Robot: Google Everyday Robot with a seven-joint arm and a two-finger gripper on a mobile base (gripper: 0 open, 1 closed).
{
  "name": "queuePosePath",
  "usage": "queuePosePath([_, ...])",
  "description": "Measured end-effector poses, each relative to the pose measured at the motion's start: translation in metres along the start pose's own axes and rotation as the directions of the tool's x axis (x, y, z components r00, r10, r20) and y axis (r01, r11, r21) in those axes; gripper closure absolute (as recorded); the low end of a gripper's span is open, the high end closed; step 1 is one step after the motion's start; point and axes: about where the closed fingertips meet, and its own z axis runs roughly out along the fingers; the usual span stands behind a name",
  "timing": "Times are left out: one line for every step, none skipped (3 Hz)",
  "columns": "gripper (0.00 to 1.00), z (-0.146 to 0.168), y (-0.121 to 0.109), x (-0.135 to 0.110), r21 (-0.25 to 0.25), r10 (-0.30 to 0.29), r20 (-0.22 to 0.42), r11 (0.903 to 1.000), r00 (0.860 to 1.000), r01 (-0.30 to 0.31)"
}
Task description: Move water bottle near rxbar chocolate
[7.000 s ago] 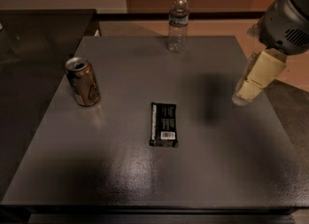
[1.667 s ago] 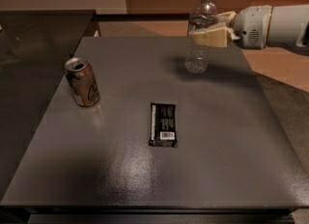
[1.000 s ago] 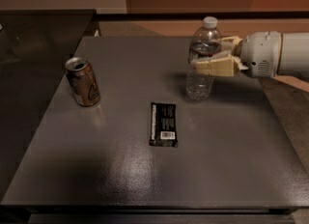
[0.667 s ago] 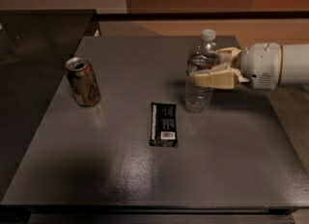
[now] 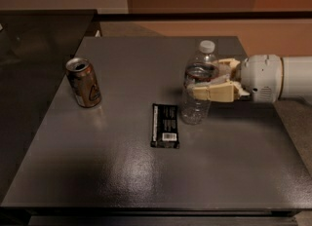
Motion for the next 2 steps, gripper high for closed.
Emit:
queuePosePath([0.20, 0.0054, 0.0123, 0.0007, -0.033, 0.010, 0.028, 0.9994, 1.000, -0.009])
queuePosePath([0.00, 0.0069, 0.0158, 0.0009, -0.043, 0.013, 0.036, 0.9990, 0.999, -0.011])
